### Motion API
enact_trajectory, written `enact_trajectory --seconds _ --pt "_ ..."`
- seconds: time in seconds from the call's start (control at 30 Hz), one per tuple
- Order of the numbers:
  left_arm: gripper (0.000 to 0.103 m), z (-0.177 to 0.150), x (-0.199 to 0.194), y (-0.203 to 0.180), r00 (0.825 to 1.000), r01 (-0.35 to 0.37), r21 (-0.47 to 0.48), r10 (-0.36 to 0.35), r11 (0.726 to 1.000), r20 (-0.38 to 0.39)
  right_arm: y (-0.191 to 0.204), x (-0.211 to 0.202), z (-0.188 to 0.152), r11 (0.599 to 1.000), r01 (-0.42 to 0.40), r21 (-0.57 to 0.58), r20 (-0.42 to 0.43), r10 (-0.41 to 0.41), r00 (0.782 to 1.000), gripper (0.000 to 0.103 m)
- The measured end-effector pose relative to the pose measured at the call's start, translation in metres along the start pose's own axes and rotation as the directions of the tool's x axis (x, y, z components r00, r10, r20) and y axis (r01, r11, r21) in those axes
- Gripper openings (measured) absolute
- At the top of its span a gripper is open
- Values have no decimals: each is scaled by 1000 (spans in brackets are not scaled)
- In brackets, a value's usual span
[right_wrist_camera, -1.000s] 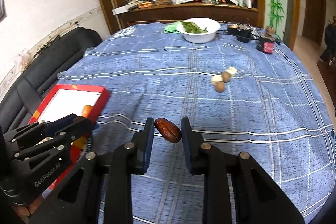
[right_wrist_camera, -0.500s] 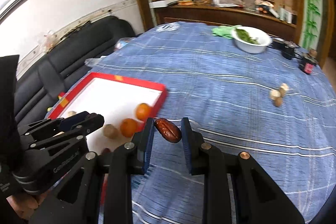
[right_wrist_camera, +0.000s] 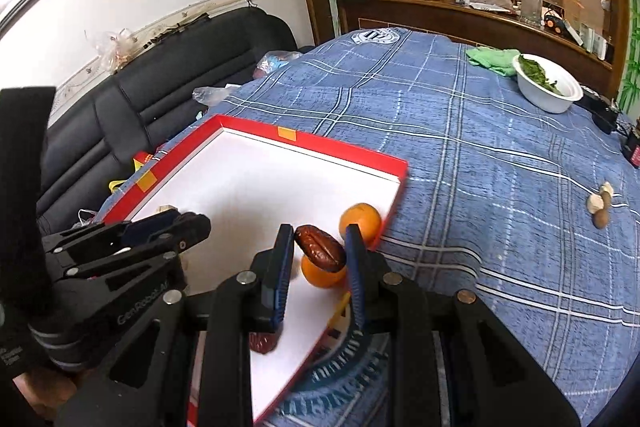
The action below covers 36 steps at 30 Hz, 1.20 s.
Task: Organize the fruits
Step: 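Carry both red dates over the white tray, then open both tools to drop the red dates into the tray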
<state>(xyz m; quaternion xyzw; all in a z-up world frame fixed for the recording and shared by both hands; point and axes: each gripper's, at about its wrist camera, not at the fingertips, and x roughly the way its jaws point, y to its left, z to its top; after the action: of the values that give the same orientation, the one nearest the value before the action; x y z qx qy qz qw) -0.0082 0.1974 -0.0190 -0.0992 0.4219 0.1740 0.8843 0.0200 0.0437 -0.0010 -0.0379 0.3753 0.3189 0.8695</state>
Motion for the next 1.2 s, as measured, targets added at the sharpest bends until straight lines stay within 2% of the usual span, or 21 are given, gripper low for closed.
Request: enact_trajectory --seconds 0.33,0.6,1.1,1.17,1.2 --pt "25 5 6 20 1000 -29 -31 30 999 5 12 25 22 1000 -20 -12 1 20 1000 28" --pt "25 9 10 20 1000 -28 -29 28 999 8 16 37 17 999 -1 -53 -2 1 1000 28" --pt "27 16 19 16 998 -58 -31 58 998 -18 9 58 22 1000 -2 -19 -46 1 999 29" --pt "48 15 18 16 998 -68 -37 67 997 -19 8 60 21 1000 -9 -15 -54 8 999 31" --pt "53 15 15 16 995 -95 -34 95 995 -6 8 60 21 1000 -7 -16 -58 6 998 35"
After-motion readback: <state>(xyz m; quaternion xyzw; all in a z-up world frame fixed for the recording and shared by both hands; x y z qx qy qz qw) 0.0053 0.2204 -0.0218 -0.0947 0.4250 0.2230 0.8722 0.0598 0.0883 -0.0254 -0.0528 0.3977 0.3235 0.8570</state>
